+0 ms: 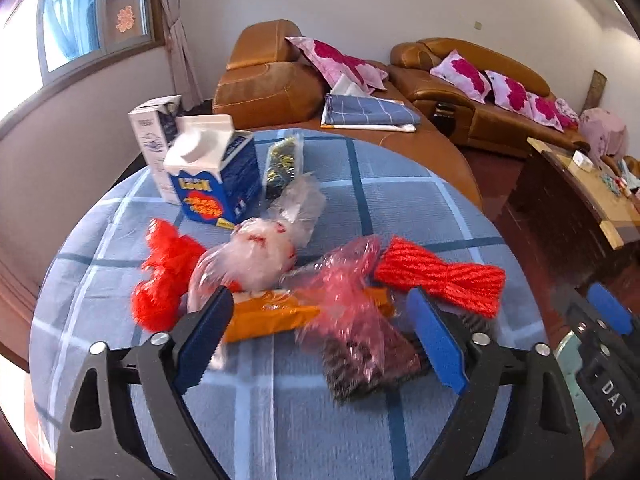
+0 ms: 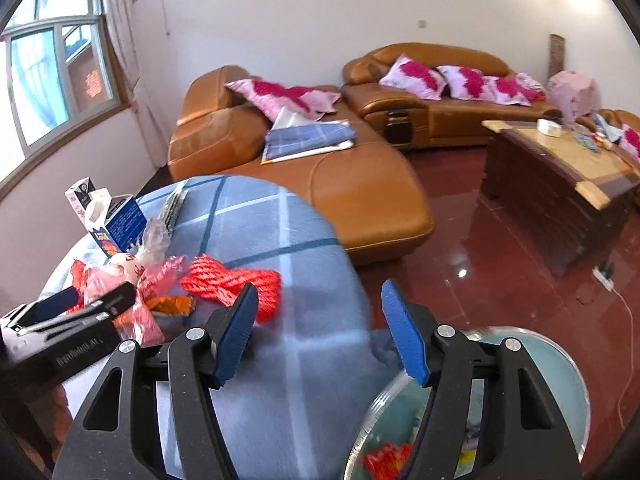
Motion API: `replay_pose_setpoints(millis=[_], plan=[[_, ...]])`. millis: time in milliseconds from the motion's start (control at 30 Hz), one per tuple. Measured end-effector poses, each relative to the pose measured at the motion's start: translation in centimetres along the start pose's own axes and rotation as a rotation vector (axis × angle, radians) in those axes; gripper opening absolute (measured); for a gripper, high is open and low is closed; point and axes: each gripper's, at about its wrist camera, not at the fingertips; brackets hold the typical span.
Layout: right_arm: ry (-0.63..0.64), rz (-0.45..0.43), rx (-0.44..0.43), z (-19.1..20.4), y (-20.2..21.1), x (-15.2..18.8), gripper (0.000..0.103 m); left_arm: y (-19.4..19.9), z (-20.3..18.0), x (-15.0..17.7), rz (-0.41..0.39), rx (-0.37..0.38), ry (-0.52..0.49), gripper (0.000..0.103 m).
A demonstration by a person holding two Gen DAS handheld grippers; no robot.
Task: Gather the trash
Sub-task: 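Grasp the pink plastic bag with the left tool while the right tool grasps the red mesh bundle, then carry the pink bag with the left tool while the right tool carries the red mesh over the bin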
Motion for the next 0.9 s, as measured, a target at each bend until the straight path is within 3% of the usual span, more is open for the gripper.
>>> replay_pose_setpoints(millis=[100,167,267,367,433,567,733,900], plan=[[0.014,0.04,-0.055,0.4,-2.0,-1.1,0.064,-1.3,0.4,-0.4,0.034,0.024,0.011,0.069],[0.032,0.063,-0.068,0.8,-3.2,-1.3,0.064,-2.3,1.1,-0.4,0.072,0.053,0.033,0.066],[0.054,0.13,-0.101,1.7,-5.6,-1.8,0.058,-2.9,1.7,-0.4,0.082,0.07,0.042,0.053],[0.073,0.176,-0.115,2.4,-7.0,-1.8,0.037,-2.9,1.9,-0.3,0.076,0.091,0.025,0.04],[0.07,0.188,-0.134,2.5,-7.4,-1.6,0.019,-2.6,2.0,-0.4,0.062,0.097,0.019,0.031],[0.077,0.171,-0.135,2.7,-6.6,-1.3,0.011,-1.3,2.2,-0.4,0.023,0.105,0.01,0.03],[0.026,0.068,-0.104,2.2,-2.8,-1.2,0.01,1.9,3.6,-0.3,-0.041,0.127,0.032,0.03],[-0.006,-0.033,-0.048,1.7,2.2,0.4,0.01,4.9,5.1,0.9,-0.083,0.103,0.035,0.03]])
Point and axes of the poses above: each gripper's, at about its wrist camera, not at the fingertips, and y roughly against the way its jaws point, z to its left, x to its underside, and after that the axes turned 10 degrees about z, right-handed
